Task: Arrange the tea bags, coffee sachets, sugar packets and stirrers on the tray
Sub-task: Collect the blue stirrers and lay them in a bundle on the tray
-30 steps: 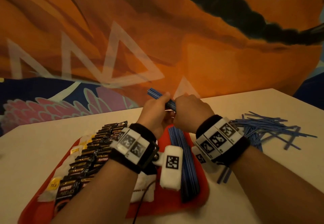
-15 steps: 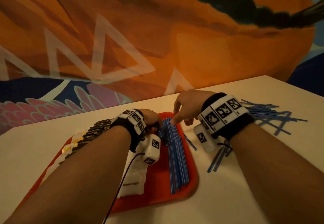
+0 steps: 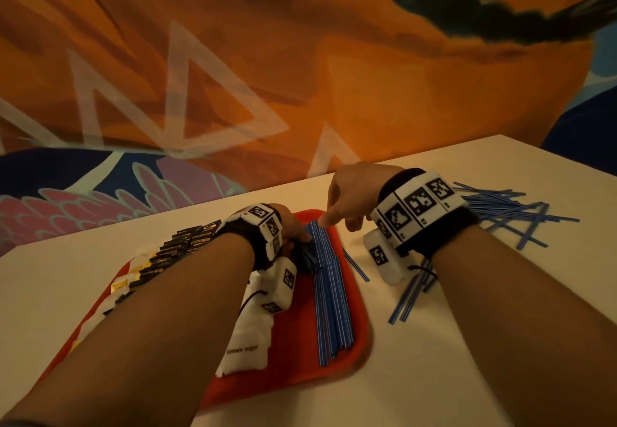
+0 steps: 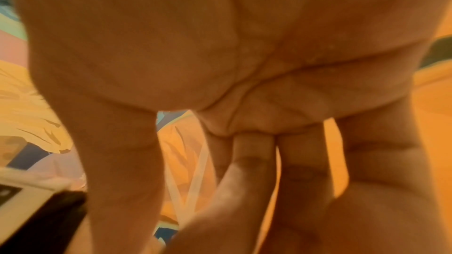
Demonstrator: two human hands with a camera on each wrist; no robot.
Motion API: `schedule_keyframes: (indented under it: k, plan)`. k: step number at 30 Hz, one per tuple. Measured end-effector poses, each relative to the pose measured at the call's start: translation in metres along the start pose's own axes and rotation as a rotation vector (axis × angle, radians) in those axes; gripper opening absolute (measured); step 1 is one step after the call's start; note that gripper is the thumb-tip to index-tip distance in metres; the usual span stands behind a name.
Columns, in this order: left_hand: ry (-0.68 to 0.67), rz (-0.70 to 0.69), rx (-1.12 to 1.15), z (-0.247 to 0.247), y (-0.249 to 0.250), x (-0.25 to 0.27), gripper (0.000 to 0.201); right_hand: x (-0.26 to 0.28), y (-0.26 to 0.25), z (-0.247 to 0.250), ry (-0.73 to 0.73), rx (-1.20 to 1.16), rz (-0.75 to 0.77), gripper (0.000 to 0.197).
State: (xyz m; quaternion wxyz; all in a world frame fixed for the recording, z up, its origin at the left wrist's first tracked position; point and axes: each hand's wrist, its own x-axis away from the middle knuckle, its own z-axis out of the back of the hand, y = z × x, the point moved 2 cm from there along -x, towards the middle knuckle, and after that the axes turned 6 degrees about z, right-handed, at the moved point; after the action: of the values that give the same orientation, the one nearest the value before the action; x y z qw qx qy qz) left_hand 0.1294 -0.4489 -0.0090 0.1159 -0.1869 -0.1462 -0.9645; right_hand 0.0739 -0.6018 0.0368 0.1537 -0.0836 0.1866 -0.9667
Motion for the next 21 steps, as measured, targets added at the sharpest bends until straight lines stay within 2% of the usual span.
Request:
schedule_keyframes:
  k: [3,8,13,21]
  plan:
    - [0.088,-0.051,-0.125,0.006,0.001,0.000,0.034,-0.003,-0.001,-0.005,-0.006,0.003,0.039,0.033]
    - [0.223,-0.159,-0.240,0.011,0.005,0.006,0.047,-0.006,-0.005,-0.018,-0.013,0.074,0.088,0.025]
    - [0.161,-0.319,-0.347,0.000,0.002,0.012,0.040,-0.011,-0.003,-0.026,-0.057,0.090,0.077,0.025]
    - [0.115,-0.353,-0.390,-0.004,-0.002,0.014,0.032,-0.010,-0.001,-0.025,-0.043,0.073,0.069,0.029]
